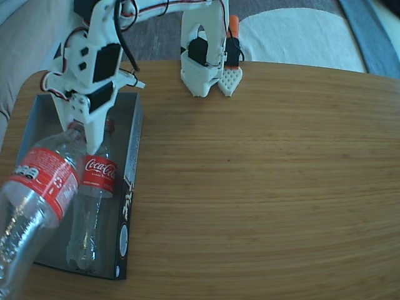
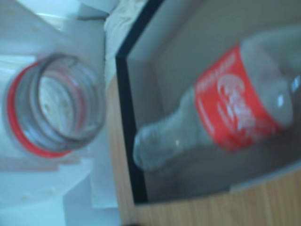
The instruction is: Grasp the bottles and put them in the box.
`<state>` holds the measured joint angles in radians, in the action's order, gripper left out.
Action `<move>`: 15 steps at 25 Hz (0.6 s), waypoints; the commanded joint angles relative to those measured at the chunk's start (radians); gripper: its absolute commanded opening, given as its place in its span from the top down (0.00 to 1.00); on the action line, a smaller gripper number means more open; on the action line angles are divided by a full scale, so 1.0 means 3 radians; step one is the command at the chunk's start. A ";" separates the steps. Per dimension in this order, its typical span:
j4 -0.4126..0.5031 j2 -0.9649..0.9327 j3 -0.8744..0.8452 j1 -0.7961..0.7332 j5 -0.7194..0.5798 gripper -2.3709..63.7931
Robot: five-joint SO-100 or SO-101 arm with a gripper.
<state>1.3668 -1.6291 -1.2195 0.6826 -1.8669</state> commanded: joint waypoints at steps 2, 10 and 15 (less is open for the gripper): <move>0.0010 -0.0235 0.0205 0.0409 -0.0435 0.97; 0.0015 -0.0230 0.0184 0.0961 -0.1191 0.97; 0.0005 -0.0220 0.0097 0.1156 -0.1769 0.97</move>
<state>1.3698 -1.6444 -1.2180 1.0048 -2.3317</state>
